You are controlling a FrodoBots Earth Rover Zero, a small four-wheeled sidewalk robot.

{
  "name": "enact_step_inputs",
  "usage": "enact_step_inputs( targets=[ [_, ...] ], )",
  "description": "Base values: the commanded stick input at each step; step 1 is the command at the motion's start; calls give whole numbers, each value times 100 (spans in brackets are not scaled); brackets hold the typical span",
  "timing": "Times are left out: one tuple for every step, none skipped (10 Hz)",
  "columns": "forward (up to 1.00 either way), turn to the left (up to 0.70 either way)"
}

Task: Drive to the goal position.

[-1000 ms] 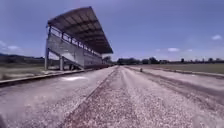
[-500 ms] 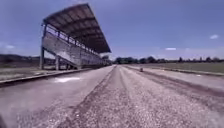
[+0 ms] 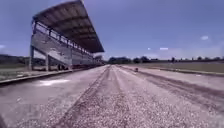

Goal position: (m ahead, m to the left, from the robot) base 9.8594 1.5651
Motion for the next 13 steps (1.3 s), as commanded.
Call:
enact_step_inputs(
  targets=[
    [100,0],
    [100,0],
    [100,0],
    [100,0],
    [100,0],
    [100,0],
    [100,0],
    [100,0],
    [100,0],
    [100,13],
    [100,27],
    [100,17],
    [100,1]
  ],
)
